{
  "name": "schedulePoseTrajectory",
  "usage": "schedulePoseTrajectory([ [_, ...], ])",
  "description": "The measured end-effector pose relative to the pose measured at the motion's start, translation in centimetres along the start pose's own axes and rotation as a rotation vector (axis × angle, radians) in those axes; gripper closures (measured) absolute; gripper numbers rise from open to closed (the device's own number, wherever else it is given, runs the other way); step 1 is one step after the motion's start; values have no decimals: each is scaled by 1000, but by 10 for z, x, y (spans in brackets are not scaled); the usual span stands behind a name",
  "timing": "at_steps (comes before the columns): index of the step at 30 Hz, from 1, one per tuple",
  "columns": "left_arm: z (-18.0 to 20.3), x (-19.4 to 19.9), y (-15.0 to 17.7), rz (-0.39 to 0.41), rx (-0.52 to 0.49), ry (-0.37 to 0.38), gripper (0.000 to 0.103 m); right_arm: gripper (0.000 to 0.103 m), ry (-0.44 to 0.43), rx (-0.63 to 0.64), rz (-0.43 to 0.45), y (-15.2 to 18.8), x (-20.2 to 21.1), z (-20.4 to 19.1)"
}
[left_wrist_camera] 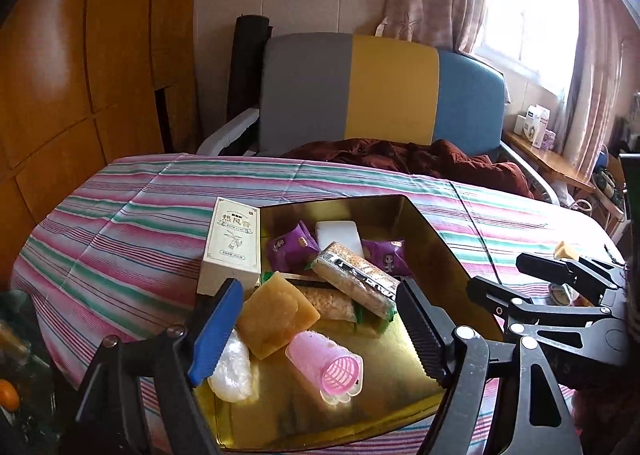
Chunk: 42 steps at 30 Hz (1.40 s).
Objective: Organize objects
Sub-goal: 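Open both grippers and hold them above the tray, then move both grippers from the tray to the items on the cover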
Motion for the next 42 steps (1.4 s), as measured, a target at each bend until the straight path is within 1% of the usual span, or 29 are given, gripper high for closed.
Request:
schedulePoseTrajectory([
  [8, 5, 5, 4, -6, -16, 11, 24, 33, 2, -6, -1, 7, 7, 2],
  [10, 7, 5, 4, -9, -20, 18, 22, 33, 7, -11, 0, 8, 8, 4],
  [11, 8, 5, 4, -9, -24, 19, 18, 33, 8, -14, -1, 9, 8, 5],
  [22, 20, 1, 10, -35, -65, 46, 18, 33, 39, -42, -27, 19, 8, 28],
  [25, 25, -1, 11, -46, -78, 62, 15, 33, 45, -43, -34, 20, 8, 34],
  [28, 33, -3, 13, -55, -100, 76, 15, 33, 56, -45, -48, 23, 7, 42],
  [35, 53, -6, 15, -65, -150, 114, 15, 33, 89, -124, -84, 35, 7, 80],
  [42, 74, -12, 17, -82, -200, 150, 15, 33, 165, -211, -97, 49, 20, 133],
])
Point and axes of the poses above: each gripper's, at about its wrist camera, not at the fingertips, and x roughly against the way its jaws point, z to its right, y to its underside, the point moved 2 cm from there along -x, roughly the way its jaws point, and after that the axes turned 13 degrees about x, right-handed, at the moved point
